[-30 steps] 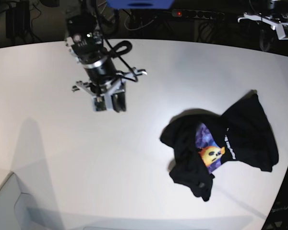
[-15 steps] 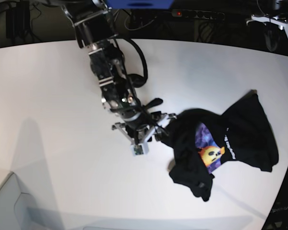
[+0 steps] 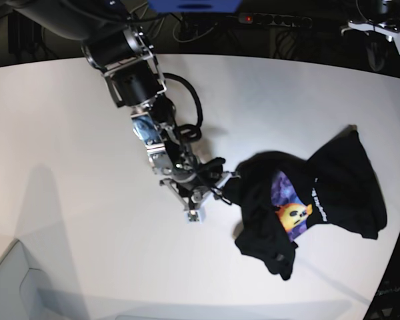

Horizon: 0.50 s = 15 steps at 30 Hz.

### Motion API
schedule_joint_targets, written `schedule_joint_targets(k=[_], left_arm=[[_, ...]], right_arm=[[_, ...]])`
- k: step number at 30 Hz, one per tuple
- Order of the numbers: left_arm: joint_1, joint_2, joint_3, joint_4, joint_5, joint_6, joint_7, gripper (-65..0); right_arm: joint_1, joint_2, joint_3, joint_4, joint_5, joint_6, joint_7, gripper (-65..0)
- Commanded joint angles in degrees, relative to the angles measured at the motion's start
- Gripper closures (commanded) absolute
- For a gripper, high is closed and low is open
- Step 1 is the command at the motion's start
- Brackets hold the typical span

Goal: Layout the t-shirt on the table in an organized manner, then fold the t-shirt properly
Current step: 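Reach the right gripper to the crumpled black t-shirt and grasp its edge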

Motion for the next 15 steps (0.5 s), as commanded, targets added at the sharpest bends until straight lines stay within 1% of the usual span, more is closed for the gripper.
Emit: schedule_joint_targets(k=[1, 3, 8, 13, 15], left_arm=[[0.81, -0.33, -0.29, 0.68, -0.4, 0.36, -1.58, -0.1], [0.72, -0.33, -0.29, 0.68, -0.4, 0.36, -1.58, -0.1], [0.72, -0.33, -0.29, 0.68, -0.4, 0.36, -1.58, -0.1], [0.64, -0.33, -0.38, 0.6, -0.4, 0.36, -1.58, -0.1], [0.64, -0.33, -0.47, 0.51, -0.4, 0.36, -1.58, -0.1]], right_arm=[[1.15, -0.42, 0.08, 0.59, 0.21, 0.14, -0.02, -24.2], [0.98, -0.42, 0.08, 0.59, 0.21, 0.14, -0.02, -27.4], [0.89, -0.42, 0.08, 0.59, 0.21, 0.14, -0.02, -32.7], [0.71, -0.42, -0.19, 0.5, 0.21, 0.23, -0.02, -34.0], [0.71, -0.42, -1.95, 0.5, 0.3, 0.23, 0.33, -34.0]])
